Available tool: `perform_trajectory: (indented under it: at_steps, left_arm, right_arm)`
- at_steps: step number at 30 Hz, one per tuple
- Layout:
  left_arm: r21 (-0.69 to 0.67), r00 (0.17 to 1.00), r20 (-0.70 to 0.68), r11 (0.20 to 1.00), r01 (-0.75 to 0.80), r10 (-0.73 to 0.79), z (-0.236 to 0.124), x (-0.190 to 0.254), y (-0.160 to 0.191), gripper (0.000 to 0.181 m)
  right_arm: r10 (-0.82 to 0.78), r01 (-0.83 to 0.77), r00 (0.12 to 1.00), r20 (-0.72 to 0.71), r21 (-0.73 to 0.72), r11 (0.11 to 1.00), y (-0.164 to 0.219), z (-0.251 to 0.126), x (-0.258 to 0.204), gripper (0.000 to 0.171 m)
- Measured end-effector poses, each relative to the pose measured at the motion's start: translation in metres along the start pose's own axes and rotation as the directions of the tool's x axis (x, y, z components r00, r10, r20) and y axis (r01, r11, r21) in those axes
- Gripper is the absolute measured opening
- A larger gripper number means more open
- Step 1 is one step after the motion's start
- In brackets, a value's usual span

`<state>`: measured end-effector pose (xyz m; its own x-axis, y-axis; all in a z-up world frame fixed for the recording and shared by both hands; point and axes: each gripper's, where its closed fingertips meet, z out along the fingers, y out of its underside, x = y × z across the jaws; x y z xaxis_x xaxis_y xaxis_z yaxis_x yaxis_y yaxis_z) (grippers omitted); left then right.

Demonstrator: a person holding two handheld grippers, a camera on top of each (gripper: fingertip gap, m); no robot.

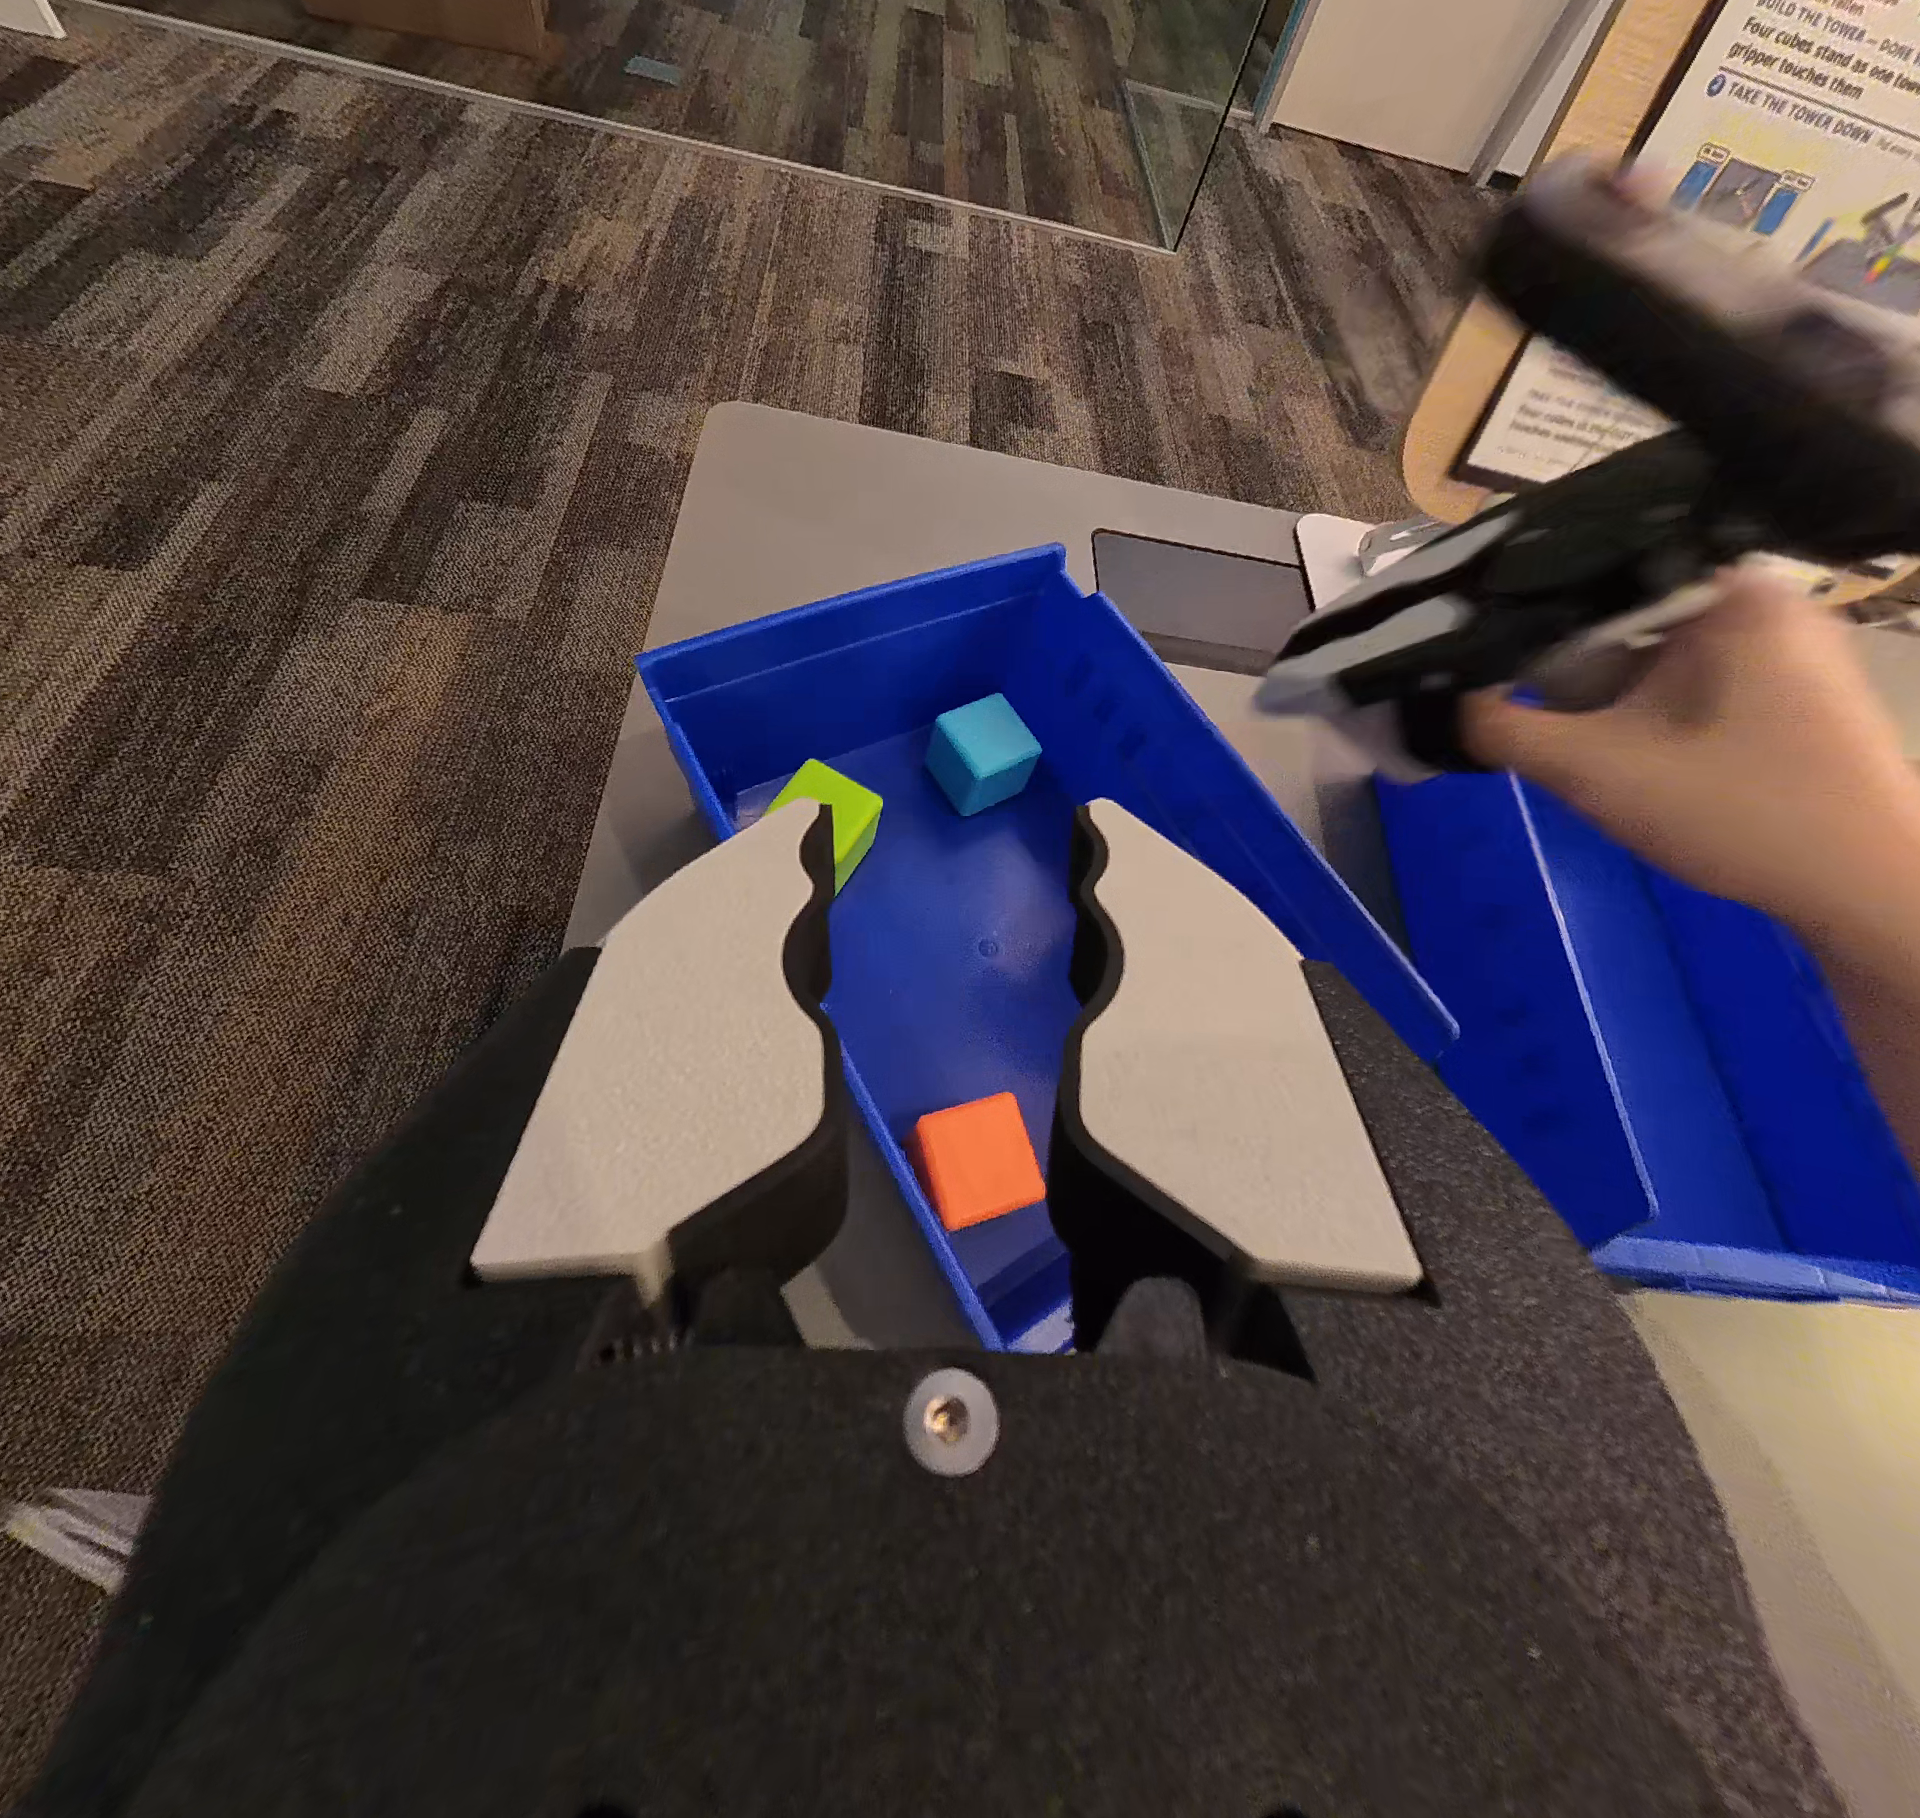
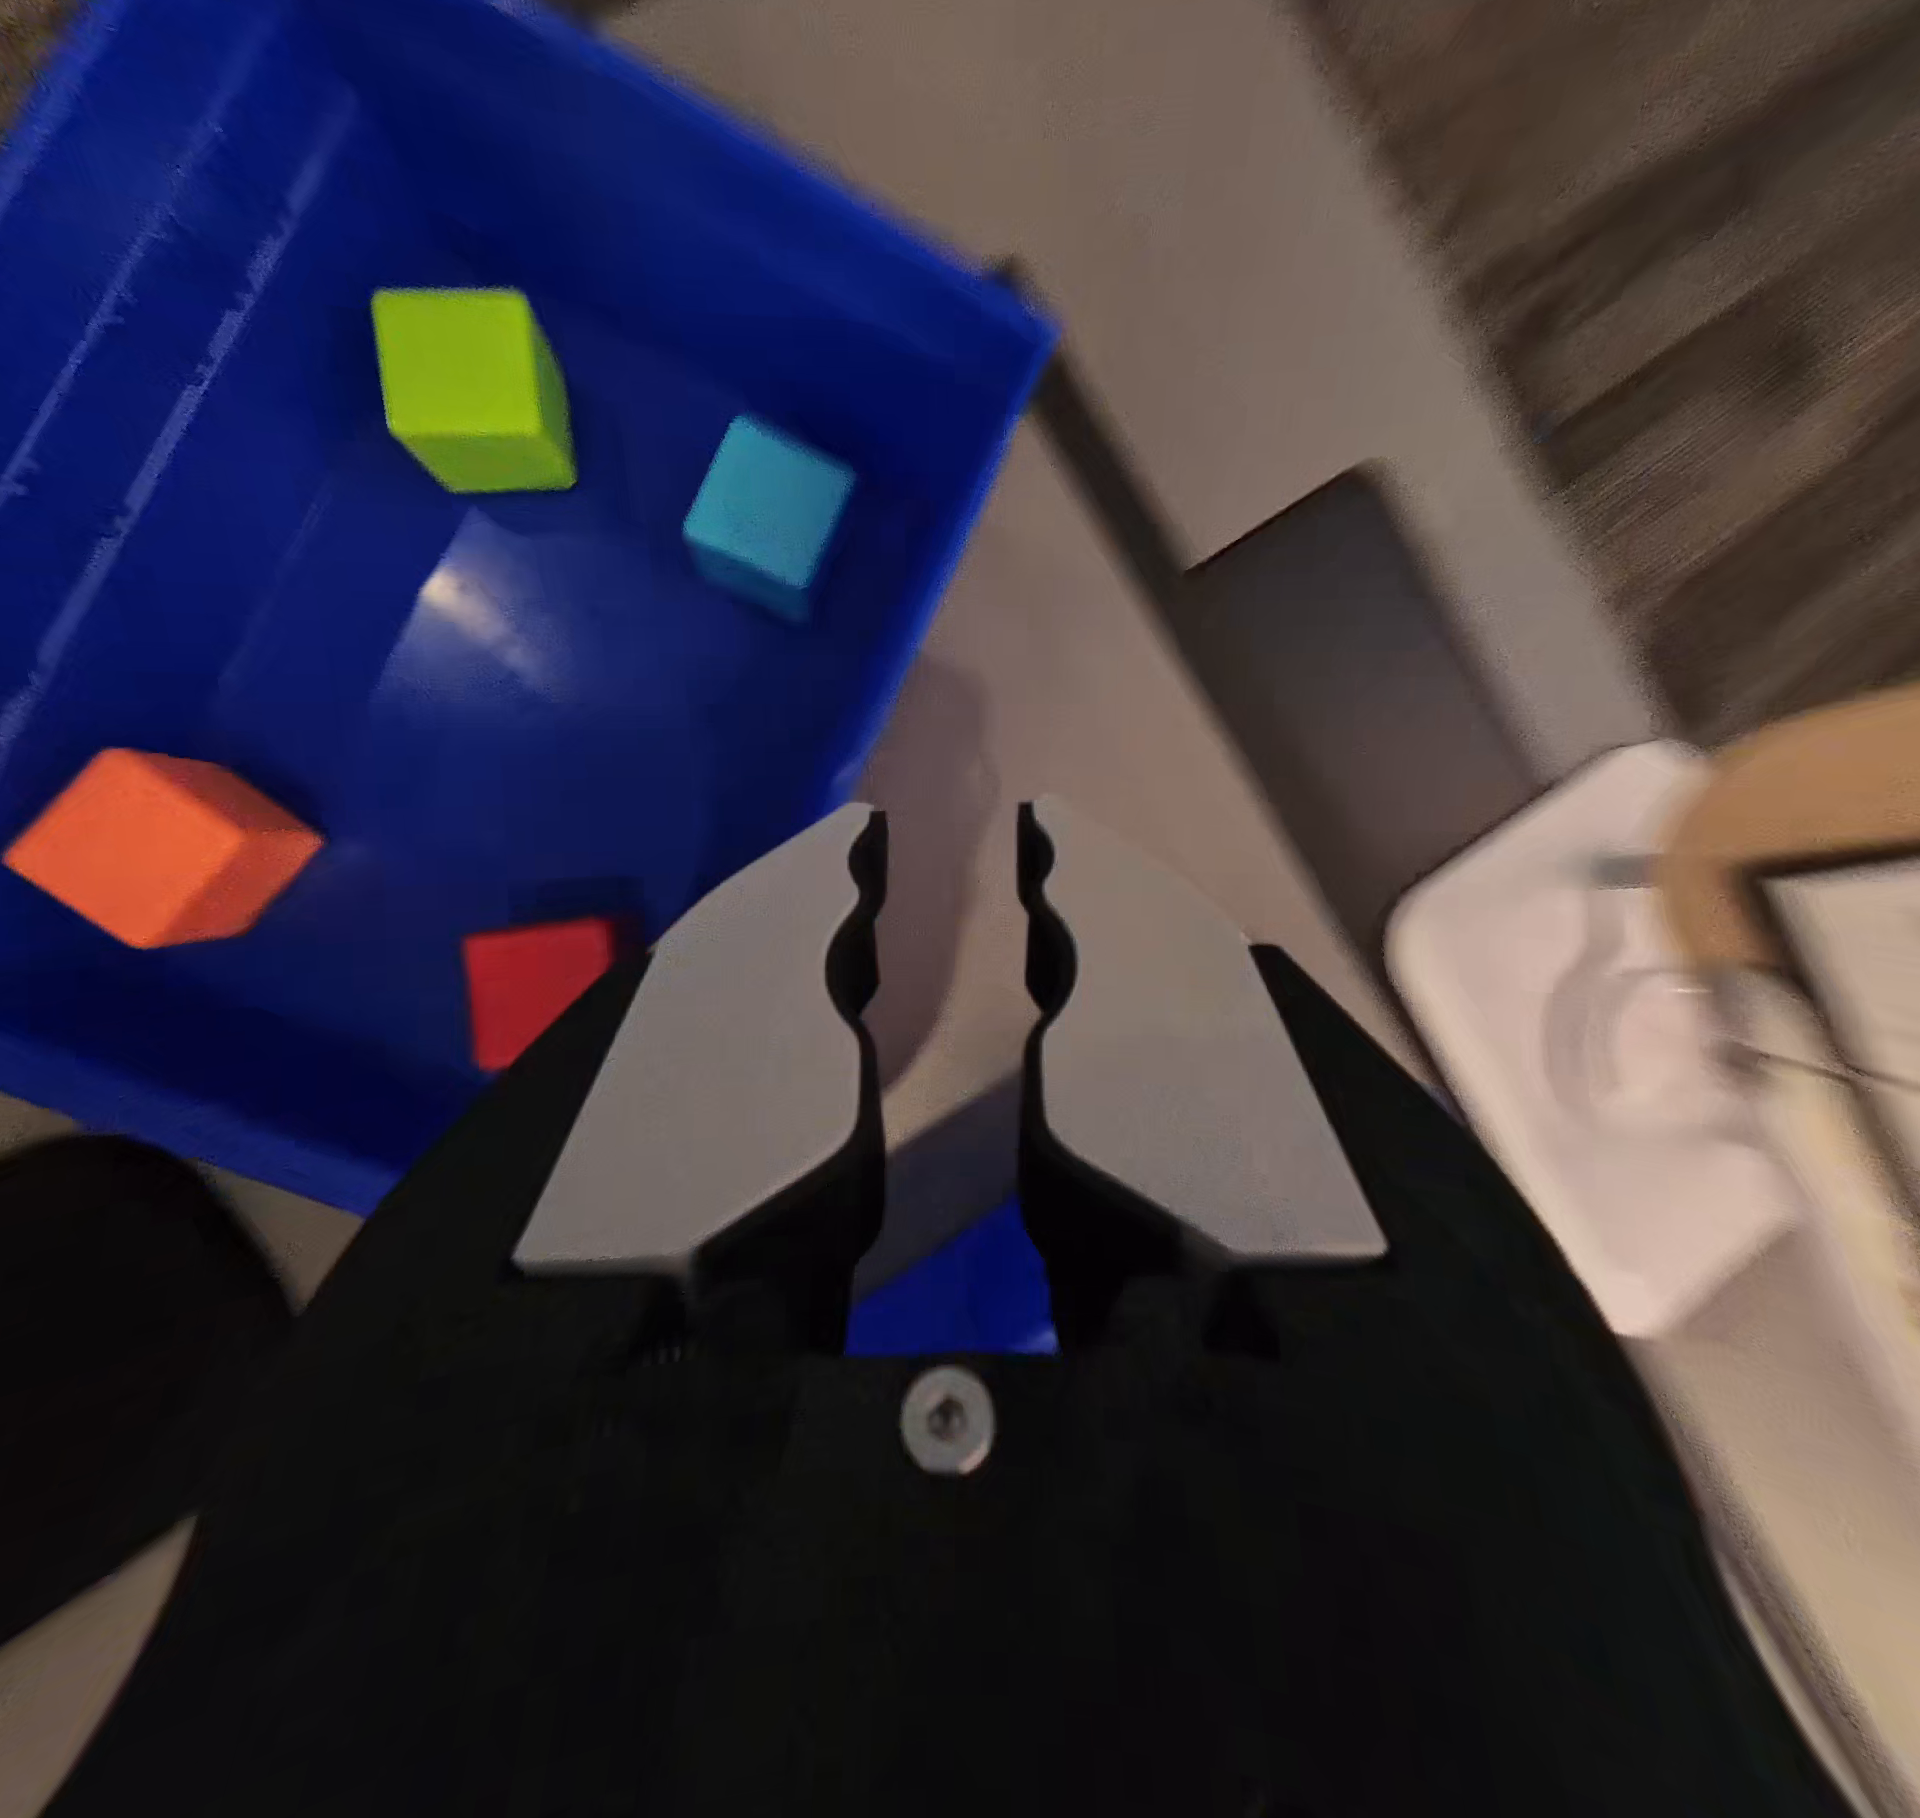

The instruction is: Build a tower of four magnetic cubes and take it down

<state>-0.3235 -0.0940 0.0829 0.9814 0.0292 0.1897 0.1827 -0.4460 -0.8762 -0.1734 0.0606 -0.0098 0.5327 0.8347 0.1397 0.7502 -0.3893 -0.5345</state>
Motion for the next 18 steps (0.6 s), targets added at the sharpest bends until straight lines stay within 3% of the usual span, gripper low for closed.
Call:
perform_trajectory:
  at_steps: [2, 3, 6, 9, 11, 14, 15, 18]
  left_arm:
    - [-0.002, 1.000, -0.005, 1.000, 0.001, -0.001, -0.002, -0.001, 0.001, 0.043]
    - [0.001, 1.000, -0.006, 1.000, 0.007, -0.007, -0.003, -0.003, 0.002, 0.043]
    - [0.022, 0.999, -0.001, 0.999, 0.045, -0.045, -0.005, -0.007, -0.001, 0.043]
    - [0.026, 0.998, -0.025, 0.998, 0.061, -0.060, -0.003, 0.001, -0.003, 0.043]
    - [0.026, 0.999, -0.046, 0.999, 0.031, -0.029, -0.001, 0.013, -0.005, 0.043]
    - [0.014, 0.999, -0.038, 1.000, -0.016, 0.017, 0.003, 0.026, -0.006, 0.043]
    - [0.006, 0.999, -0.033, 0.999, -0.033, 0.033, 0.005, 0.030, -0.006, 0.043]
    - [-0.028, 0.996, -0.019, 0.996, -0.089, 0.088, 0.010, 0.041, -0.003, 0.044]
  right_arm:
    - [-0.047, 0.065, 0.992, -0.117, 0.150, 0.987, 0.010, -0.052, 0.021, 0.034]
    - [-0.033, 0.060, 0.988, -0.151, 0.182, 0.982, 0.028, -0.072, 0.035, 0.047]
    - [0.146, -0.123, 0.945, -0.293, 0.094, 0.988, 0.121, -0.107, 0.105, 0.066]
    - [0.348, -0.378, 0.849, -0.397, 0.003, 0.926, 0.223, -0.116, 0.162, 0.069]
    - [0.398, -0.450, 0.817, -0.418, -0.029, 0.893, 0.268, -0.113, 0.172, 0.068]
    - [0.476, -0.521, 0.836, -0.272, -0.123, 0.845, 0.301, -0.088, 0.147, 0.066]
    - [0.482, -0.528, 0.841, -0.246, -0.180, 0.830, 0.310, -0.080, 0.140, 0.060]
    - [0.498, -0.526, 0.850, -0.172, -0.332, 0.783, 0.330, -0.065, 0.126, 0.019]
